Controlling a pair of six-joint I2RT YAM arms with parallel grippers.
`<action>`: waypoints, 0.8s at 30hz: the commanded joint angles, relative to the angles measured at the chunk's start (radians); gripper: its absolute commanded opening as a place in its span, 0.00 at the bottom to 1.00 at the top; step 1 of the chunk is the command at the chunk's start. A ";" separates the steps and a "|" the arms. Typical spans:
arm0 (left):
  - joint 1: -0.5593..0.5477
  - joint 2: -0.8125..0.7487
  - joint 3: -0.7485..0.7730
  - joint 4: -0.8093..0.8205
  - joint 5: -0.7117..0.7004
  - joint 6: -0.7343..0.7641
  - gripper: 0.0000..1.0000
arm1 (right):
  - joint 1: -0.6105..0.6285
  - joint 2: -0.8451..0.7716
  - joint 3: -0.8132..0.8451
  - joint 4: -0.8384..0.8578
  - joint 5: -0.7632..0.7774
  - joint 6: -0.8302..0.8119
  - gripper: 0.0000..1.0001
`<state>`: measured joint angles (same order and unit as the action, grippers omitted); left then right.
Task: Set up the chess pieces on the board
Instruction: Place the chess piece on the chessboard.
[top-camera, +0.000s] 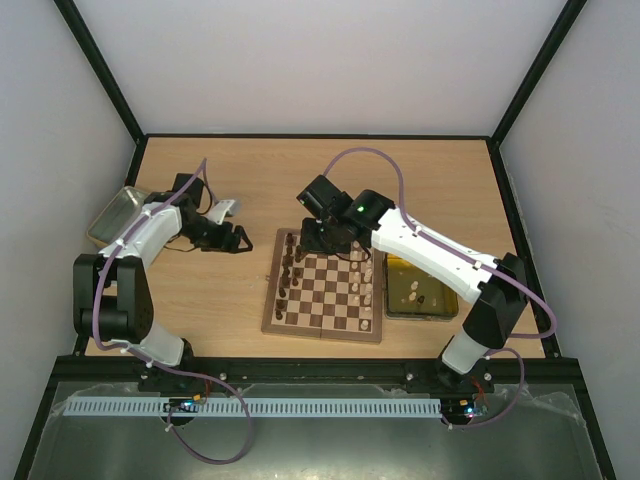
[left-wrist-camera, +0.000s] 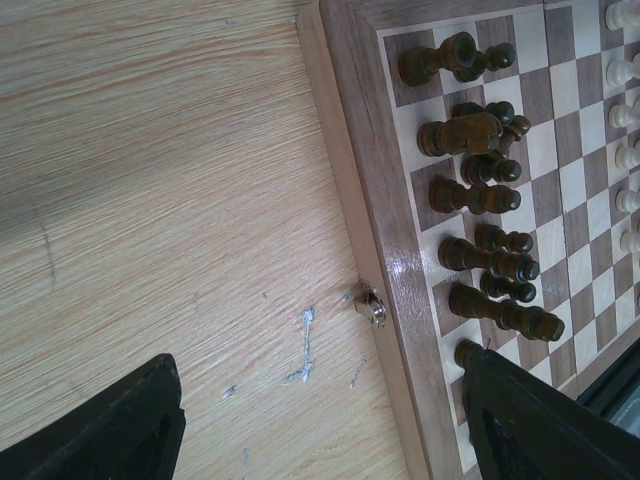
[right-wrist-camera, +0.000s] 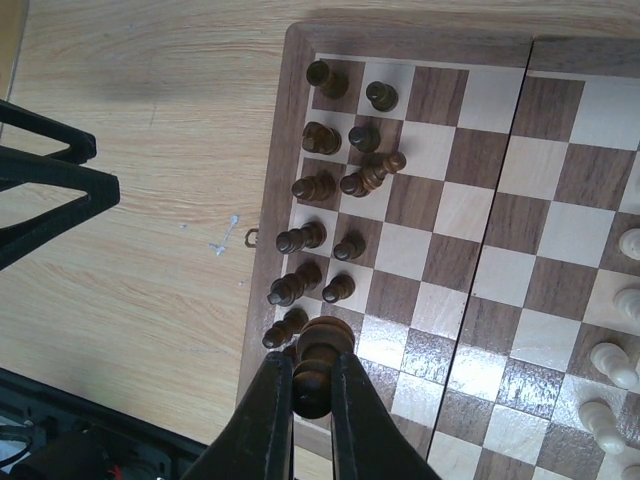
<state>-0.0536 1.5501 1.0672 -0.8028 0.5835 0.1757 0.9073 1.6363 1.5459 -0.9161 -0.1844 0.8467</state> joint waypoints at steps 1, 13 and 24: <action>0.005 -0.026 -0.004 -0.010 0.008 0.004 0.77 | 0.007 -0.011 -0.004 -0.034 0.040 0.008 0.02; 0.009 -0.019 -0.012 0.004 -0.031 -0.006 0.78 | 0.057 0.036 -0.084 -0.094 0.058 -0.051 0.02; 0.019 -0.007 -0.021 0.013 -0.060 -0.010 0.79 | 0.143 0.127 -0.092 -0.052 0.008 -0.072 0.02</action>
<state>-0.0456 1.5501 1.0599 -0.7914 0.5381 0.1719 1.0378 1.7439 1.4612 -0.9630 -0.1753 0.7940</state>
